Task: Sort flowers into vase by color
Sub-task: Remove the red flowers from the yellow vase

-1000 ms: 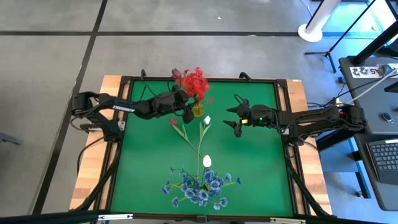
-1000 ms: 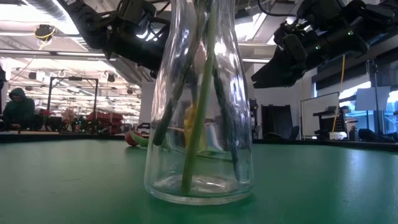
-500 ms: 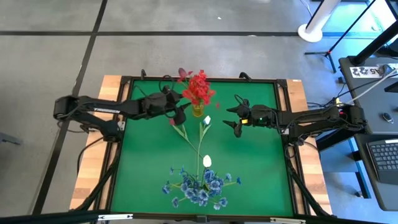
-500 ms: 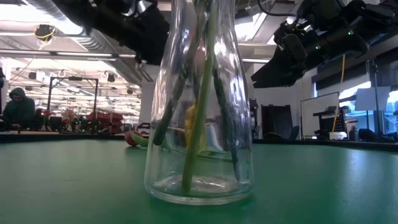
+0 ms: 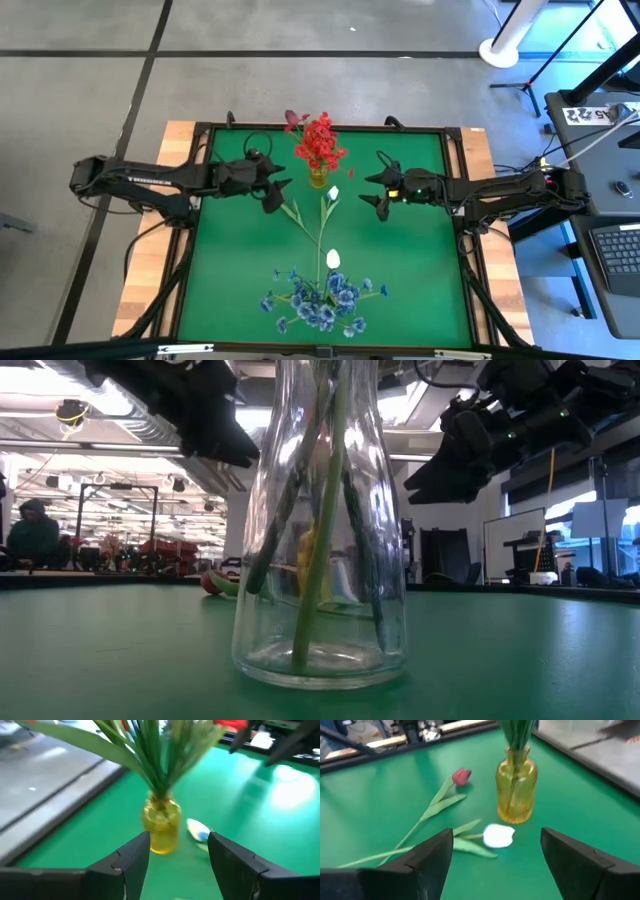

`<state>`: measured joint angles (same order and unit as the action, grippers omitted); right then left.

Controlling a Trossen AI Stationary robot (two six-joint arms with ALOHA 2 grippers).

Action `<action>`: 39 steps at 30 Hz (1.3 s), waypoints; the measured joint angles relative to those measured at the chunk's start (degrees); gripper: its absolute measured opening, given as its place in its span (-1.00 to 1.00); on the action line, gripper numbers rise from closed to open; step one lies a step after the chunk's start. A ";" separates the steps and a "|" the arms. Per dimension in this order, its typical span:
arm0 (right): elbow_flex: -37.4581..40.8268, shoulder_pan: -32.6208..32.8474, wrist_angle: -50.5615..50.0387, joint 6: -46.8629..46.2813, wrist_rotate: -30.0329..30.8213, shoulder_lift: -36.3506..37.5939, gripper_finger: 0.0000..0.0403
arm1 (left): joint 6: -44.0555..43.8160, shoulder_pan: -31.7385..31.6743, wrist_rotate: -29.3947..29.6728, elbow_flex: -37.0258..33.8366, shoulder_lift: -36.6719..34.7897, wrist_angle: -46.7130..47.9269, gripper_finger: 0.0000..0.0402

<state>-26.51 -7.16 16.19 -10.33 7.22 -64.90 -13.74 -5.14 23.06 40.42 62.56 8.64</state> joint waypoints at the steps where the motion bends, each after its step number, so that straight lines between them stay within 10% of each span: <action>1: -0.02 0.00 -0.70 -0.90 -0.76 0.00 0.48 | -1.36 0.62 -0.44 0.00 -0.04 0.21 -0.03; 21: 0.00 0.02 -2.12 -13.23 -1.83 -5.69 0.48 | -1.89 8.73 0.14 -0.03 0.05 -0.03 -0.03; 39: -0.02 0.02 6.38 -11.75 -2.29 -7.41 0.48 | 6.91 -5.11 -7.99 -4.81 17.21 -38.96 -0.03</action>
<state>-26.52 -7.14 22.57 -22.08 4.93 -72.31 -6.83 -10.25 15.07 35.62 79.77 -30.32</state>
